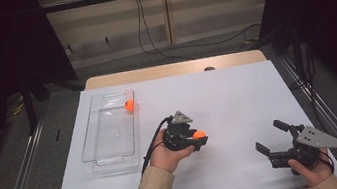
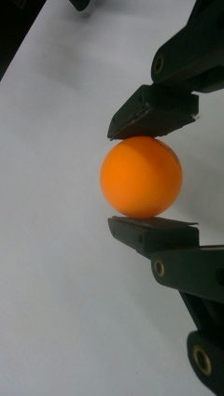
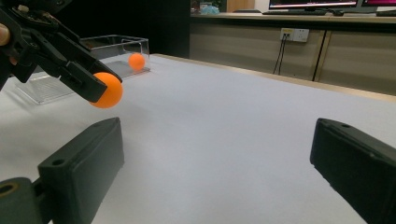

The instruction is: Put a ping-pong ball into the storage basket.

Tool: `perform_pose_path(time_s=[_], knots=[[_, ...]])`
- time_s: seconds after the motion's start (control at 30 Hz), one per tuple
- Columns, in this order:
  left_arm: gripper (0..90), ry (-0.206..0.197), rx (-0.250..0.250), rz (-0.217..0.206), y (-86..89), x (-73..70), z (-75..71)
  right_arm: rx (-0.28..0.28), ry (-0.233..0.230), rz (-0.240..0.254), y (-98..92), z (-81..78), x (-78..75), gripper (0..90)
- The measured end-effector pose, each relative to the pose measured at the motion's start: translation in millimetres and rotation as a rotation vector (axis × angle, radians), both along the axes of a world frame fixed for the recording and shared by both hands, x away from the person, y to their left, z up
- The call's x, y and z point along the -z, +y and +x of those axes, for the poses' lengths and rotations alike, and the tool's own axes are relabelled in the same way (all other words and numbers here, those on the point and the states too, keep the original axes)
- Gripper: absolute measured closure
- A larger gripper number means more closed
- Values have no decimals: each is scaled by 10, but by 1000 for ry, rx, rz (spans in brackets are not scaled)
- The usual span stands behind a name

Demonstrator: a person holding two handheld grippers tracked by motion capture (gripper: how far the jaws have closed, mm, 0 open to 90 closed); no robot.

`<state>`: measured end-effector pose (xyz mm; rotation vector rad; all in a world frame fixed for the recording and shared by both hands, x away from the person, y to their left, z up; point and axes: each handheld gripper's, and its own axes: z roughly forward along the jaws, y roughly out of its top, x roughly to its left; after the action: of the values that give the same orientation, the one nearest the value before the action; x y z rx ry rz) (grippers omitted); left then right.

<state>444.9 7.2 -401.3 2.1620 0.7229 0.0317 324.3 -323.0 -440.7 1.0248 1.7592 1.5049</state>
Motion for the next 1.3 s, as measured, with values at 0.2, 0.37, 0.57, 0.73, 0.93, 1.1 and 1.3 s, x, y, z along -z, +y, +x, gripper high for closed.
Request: perform_pose_path(time_s=[0.2, 0.37, 0.57, 0.73, 0.93, 1.1, 1.3], knots=[[511, 0, -8, -7, 8, -7, 6, -4, 1, -2, 1, -1, 0, 28], [511, 1, -17, -12, 21, -12, 13, -4, 7, 1, -5, -2, -1, 28], [511, -1, -21, -1, 40, -29, 20, -7, 3, -2, -8, -2, -2, 28], [511, -2, -16, -5, 56, -51, 27, -5, -3, -4, -11, 1, -2, 28], [511, -1, -23, -7, 72, -65, 22, -4, 6, 8, -19, -2, 0, 28], [511, -4, -27, 10, 106, -78, 29, -7, -1, 8, -16, 1, -2, 28], [511, -1, -31, 1, 121, -69, 35, -3, -4, 4, -21, -1, -5, 28]])
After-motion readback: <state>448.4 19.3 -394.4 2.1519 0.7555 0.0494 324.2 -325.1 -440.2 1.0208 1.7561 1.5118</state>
